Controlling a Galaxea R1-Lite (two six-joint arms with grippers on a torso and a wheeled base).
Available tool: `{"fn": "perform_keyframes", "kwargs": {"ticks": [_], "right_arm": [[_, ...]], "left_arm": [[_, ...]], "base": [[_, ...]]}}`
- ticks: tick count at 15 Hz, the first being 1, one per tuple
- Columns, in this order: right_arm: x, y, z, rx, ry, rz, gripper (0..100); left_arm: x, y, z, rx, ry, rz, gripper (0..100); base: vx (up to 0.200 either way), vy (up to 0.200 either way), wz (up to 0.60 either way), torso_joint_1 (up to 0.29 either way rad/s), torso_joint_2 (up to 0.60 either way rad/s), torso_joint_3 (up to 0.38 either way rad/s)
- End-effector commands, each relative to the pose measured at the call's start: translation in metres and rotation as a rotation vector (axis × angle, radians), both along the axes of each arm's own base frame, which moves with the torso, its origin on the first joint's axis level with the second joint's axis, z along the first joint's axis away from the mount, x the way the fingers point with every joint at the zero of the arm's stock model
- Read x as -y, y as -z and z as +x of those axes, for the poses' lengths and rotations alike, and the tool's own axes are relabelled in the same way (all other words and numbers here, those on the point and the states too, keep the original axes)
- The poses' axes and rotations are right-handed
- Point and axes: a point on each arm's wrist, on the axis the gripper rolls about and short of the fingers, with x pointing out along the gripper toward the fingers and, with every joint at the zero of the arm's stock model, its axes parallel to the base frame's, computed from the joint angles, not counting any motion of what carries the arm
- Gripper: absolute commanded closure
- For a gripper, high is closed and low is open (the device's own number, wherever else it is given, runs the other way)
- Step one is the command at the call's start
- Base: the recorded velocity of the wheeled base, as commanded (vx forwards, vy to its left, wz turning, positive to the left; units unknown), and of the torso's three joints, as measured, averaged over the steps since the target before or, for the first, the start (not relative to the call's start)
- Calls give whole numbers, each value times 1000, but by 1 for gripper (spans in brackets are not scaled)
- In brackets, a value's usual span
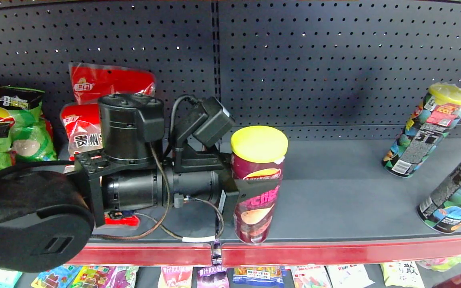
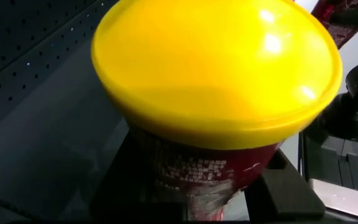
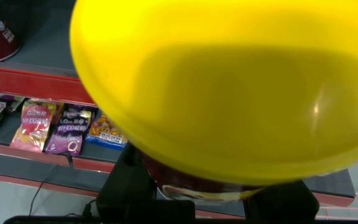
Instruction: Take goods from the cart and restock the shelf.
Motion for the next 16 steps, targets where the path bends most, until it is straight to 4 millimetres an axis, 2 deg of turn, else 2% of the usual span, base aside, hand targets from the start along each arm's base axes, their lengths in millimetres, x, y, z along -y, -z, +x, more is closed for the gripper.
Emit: {"fn": "perform_keyframes", "kwargs": {"ticks": [1, 2, 3, 9, 10, 12, 13, 15, 16], "right_arm": [[0, 0, 0, -2, -1, -1, 100], [0, 1, 1, -5, -1, -1, 100], [0, 0, 1, -8, -3, -2, 100], [-1, -1, 4, -19, -22, 2, 100], [-1, -10, 9, -26, -38, 2, 100], [-3, -27, 21, -44, -92, 11, 100], [-4, -45, 36, -60, -157, 4, 100], [-6, -55, 55, -95, -220, -17, 100], [-8, -67, 78, -115, -286, -78, 100]], "left_arm": [[0, 1, 1, -2, -11, 3, 100], [0, 2, 1, -3, -9, 7, 100], [0, 4, 0, 19, -9, 24, 0], [-2, 2, -1, 4, -6, 10, 0], [-6, 0, -4, 6, -2, 5, 0], [-15, 1, -10, 3, -12, 11, 0], [-30, 0, -17, 1, -35, 13, 0], [-50, 0, -29, 0, -79, 16, 0], [-60, 2, -35, -4, -101, 21, 0]], "base": [[0, 0, 0, 0, 0, 0], [0, 0, 0, 0, 0, 0], [0, 0, 0, 0, 0, 0], [0, 0, 0, 0, 0, 0], [0, 0, 0, 0, 0, 0], [0, 0, 0, 0, 0, 0], [0, 0, 0, 0, 0, 0], [0, 0, 0, 0, 0, 0], [0, 0, 0, 0, 0, 0]]}}
